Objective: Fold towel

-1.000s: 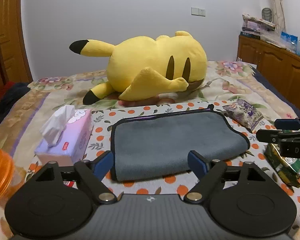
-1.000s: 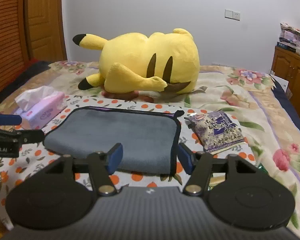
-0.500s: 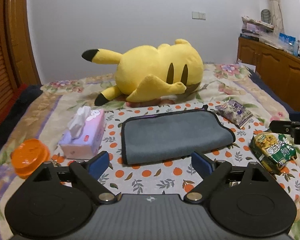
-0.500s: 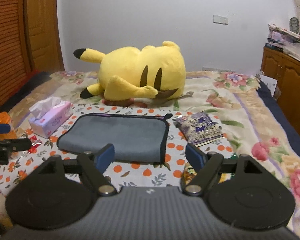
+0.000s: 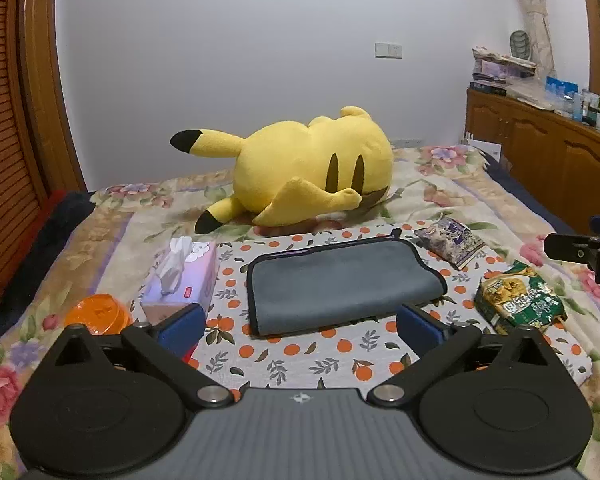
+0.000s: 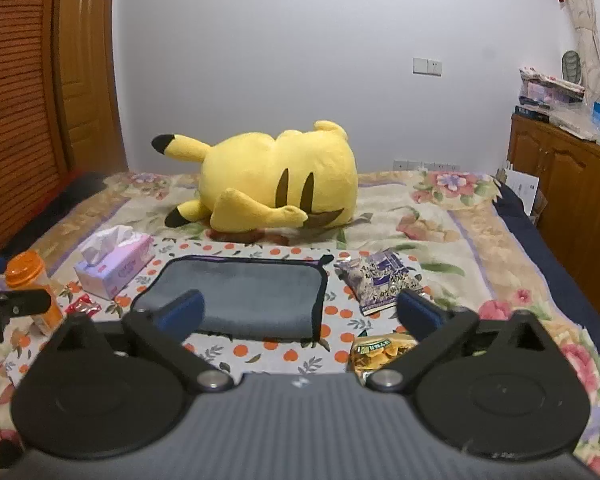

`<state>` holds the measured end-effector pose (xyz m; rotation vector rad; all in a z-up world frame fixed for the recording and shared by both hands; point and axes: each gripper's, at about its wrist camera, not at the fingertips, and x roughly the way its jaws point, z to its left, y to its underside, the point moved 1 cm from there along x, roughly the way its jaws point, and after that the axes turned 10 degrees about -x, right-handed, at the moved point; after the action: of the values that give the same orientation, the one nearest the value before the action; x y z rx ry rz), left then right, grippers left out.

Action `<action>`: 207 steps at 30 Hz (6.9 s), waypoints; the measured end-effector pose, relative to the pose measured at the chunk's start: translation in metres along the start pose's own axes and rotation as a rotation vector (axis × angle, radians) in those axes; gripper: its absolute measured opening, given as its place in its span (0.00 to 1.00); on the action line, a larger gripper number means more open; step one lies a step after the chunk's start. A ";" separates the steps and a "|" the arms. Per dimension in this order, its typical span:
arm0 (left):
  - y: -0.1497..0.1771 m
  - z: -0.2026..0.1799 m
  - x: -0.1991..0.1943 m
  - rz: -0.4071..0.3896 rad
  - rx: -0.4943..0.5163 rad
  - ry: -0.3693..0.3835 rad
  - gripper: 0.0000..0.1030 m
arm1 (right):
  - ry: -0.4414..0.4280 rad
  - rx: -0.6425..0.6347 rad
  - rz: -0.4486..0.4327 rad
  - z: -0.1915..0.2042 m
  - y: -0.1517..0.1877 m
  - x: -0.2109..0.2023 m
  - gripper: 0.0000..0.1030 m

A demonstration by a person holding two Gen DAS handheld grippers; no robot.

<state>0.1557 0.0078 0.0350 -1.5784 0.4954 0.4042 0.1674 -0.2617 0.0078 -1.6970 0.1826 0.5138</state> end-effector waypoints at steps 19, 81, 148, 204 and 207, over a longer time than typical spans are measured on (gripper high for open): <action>0.009 -0.006 -0.039 -0.032 -0.010 -0.033 1.00 | -0.009 -0.008 -0.032 0.010 0.007 -0.035 1.00; 0.127 -0.017 -0.060 0.091 -0.042 -0.028 1.00 | -0.032 0.049 0.042 0.044 0.099 -0.075 1.00; 0.123 -0.015 -0.107 -0.189 -0.058 -0.015 1.00 | 0.066 0.055 -0.141 0.040 0.101 -0.101 1.00; 0.123 -0.011 -0.110 -0.207 -0.046 -0.024 1.00 | 0.082 0.053 -0.176 0.038 0.103 -0.107 1.00; 0.123 -0.011 -0.110 -0.206 -0.046 -0.024 1.00 | 0.083 0.054 -0.176 0.038 0.103 -0.107 1.00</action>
<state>-0.0039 -0.0002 -0.0083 -1.6496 0.3028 0.2785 0.0227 -0.2623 -0.0426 -1.6650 0.1046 0.3055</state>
